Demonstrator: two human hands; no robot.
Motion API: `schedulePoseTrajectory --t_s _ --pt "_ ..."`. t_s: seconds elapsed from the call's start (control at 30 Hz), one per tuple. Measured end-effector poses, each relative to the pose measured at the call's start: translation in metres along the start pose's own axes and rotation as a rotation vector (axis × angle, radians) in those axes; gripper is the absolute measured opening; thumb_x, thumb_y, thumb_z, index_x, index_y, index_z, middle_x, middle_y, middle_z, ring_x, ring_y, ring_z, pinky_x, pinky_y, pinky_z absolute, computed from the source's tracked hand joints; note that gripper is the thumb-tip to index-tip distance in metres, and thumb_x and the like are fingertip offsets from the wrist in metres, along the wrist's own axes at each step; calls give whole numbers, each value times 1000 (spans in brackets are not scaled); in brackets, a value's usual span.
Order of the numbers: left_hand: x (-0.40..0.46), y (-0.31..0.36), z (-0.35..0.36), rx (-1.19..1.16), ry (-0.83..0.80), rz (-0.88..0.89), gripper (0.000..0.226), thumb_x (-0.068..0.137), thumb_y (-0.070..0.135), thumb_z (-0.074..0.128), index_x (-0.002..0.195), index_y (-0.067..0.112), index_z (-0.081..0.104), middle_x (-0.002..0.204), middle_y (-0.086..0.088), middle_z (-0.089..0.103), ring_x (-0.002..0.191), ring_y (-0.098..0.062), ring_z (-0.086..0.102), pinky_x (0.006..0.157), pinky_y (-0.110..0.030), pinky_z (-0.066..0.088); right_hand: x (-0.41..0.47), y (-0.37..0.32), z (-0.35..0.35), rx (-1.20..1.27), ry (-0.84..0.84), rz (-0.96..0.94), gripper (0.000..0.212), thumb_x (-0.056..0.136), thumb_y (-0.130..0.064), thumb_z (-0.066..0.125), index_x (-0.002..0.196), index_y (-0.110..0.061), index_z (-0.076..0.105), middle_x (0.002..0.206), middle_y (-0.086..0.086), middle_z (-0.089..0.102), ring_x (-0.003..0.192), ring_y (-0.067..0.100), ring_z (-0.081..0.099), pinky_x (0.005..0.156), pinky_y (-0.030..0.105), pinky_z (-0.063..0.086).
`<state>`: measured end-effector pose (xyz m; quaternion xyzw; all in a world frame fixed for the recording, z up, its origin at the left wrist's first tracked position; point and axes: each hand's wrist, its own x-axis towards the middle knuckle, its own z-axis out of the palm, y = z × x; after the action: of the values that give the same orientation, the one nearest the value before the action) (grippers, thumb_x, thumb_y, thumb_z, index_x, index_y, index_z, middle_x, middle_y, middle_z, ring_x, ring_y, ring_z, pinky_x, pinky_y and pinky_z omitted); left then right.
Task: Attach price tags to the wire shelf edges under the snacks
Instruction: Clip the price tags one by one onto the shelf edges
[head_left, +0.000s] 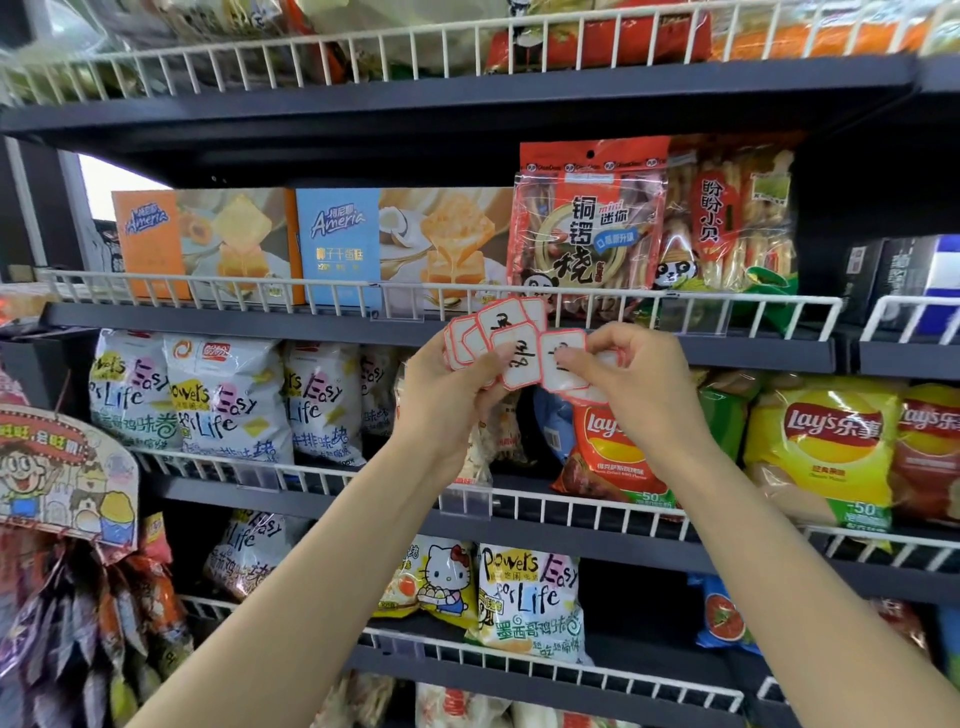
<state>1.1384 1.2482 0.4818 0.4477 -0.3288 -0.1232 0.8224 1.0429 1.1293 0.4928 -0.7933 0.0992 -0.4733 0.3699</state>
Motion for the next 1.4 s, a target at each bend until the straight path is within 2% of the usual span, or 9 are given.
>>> schedulePoseTrajectory --t_s 0.13,0.37,0.53,0.67,0.9,1.07,1.17,1.23,1.4 --pt "2 3 -1 -40 -48 -82 16 87 0 59 99 10 62 89 -3 71 76 -10 69 61 -19 56 5 7 -5 67 106 35 17 86 -21 65 73 -23 54 84 8 64 82 30 61 74 42 48" --pt "1 -4 11 267 -219 -136 14 86 0 61 95 11 63 86 -2 71 73 -8 69 62 -19 56 6 6 8 207 130 122 17 91 -17 57 86 -31 48 103 8 62 95 27 61 84 51 51" --pt "5 -8 16 347 -168 -33 18 86 3 63 101 14 60 87 1 70 73 -7 69 62 -21 55 5 1 12 593 82 239 17 94 -8 52 109 -14 57 101 10 66 75 11 64 62 21 52" --pt "9 -13 23 373 -87 36 25 87 7 64 111 11 57 101 -5 70 89 -17 68 68 -25 57 2 -1 10 822 62 349 21 97 -7 45 111 -8 61 93 6 70 74 10 68 58 20 53" --pt "20 -23 33 414 -66 24 30 87 9 64 115 11 55 108 -6 68 99 -20 66 90 -44 53 6 14 -22 377 49 272 5 90 -18 61 87 -18 65 89 6 71 84 23 67 77 35 54" --pt "27 -21 49 525 -109 111 44 85 18 68 124 18 47 119 -1 63 109 -18 61 94 -40 51 16 19 -55 266 42 216 8 88 -12 63 89 -12 71 75 1 70 60 6 63 50 15 48" --pt "32 -23 59 560 -122 146 38 87 13 65 119 18 45 114 1 63 103 -14 62 80 -22 52 23 26 -72 191 53 192 11 90 -11 60 97 -11 68 81 -1 69 62 1 62 49 10 46" --pt "37 -25 65 632 -161 148 40 87 14 65 122 17 46 115 0 62 102 -15 62 83 -27 53 30 30 -85 135 107 165 11 92 -9 57 99 -15 63 81 -6 65 63 -1 58 48 6 41" --pt "40 -31 91 896 -367 137 56 88 20 64 139 17 40 138 -6 49 119 -23 54 98 -39 47 46 38 -108 133 168 128 28 88 0 59 103 -17 44 96 6 65 77 13 64 70 27 54"
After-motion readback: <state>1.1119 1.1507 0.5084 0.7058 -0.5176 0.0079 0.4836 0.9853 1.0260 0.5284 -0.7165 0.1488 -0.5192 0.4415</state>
